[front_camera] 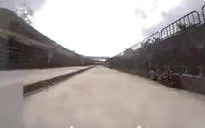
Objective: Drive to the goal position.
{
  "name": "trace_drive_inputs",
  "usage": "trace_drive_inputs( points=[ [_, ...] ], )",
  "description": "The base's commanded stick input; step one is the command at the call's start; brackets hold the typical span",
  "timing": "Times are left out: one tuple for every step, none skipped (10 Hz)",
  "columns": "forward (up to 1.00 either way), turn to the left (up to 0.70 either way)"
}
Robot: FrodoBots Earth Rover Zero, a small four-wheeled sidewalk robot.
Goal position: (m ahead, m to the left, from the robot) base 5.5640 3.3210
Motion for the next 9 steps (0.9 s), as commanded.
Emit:
trace_drive_inputs(
  points=[
    [1.0, 0.0],
    [1.0, 0.0],
    [1.0, -0.27],
    [1.0, -0.27],
    [1.0, -0.17],
    [1.0, -0.02],
    [1.0, 0.0],
    [1.0, 0.0],
    [1.0, 0.0]
  ],
)
